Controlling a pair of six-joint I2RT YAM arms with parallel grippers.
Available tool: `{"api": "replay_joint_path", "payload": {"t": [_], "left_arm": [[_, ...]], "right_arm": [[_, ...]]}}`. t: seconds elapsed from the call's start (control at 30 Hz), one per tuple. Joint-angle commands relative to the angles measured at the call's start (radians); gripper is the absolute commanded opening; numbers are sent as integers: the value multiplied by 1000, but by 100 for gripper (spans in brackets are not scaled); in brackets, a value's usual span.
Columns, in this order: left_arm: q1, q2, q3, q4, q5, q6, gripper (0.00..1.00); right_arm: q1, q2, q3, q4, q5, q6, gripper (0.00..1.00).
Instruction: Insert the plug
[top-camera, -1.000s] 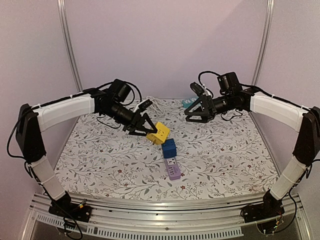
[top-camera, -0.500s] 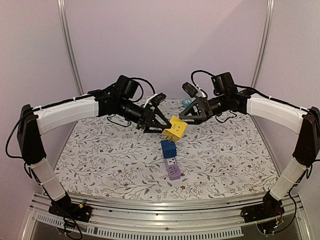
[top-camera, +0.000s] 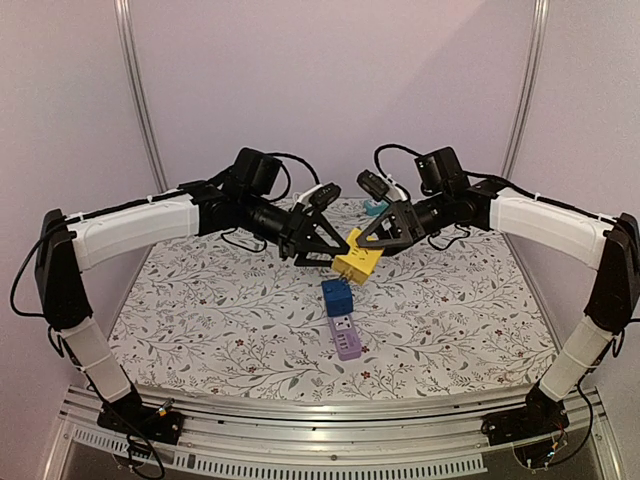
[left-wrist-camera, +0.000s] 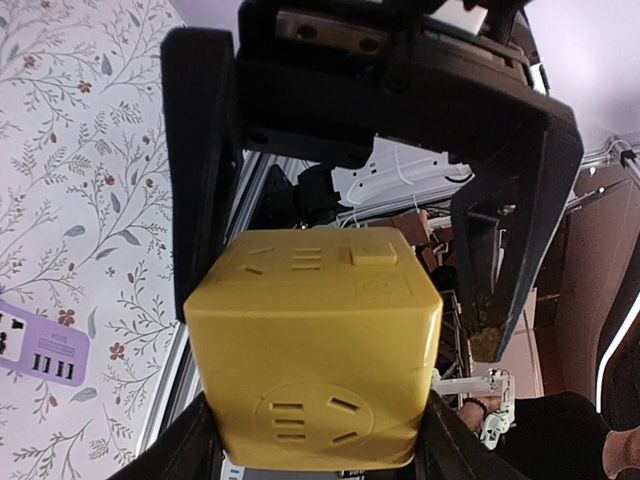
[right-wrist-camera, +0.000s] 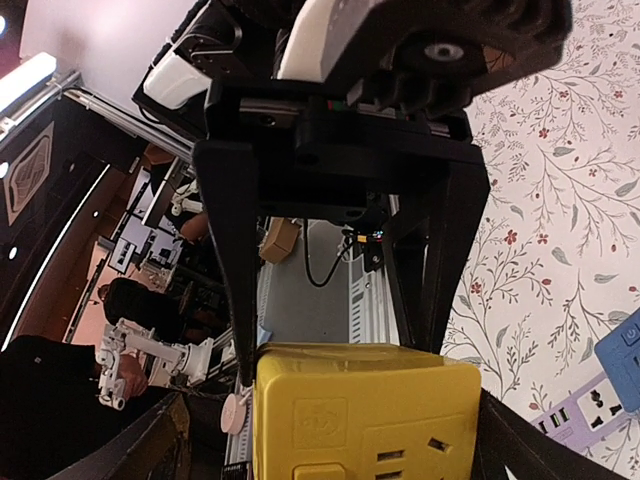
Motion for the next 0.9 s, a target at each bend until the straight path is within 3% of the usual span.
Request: {"api": "replay_joint_path", "payload": {"t": [0.0,0.37,0.63,0.7,0.87], "left_arm": [[-12,-38,34,78,24,-17,32],[-13,-44,24,88,38,-23,31],[-13,-53,17,84,35,-18,34],[-13,-58,13,83,23,-18,42],[-13,-94,-21,119,-34,-27,76]], "right_arm": [[36,26,27,-44,-40,-17,91],[43,18,26,-25,-55,5,72],[43,-8,-14,51,-62,68,41],[44,-16,-25,84,-61,97,34],[47,-43,-57,166,-37,162,29]]}}
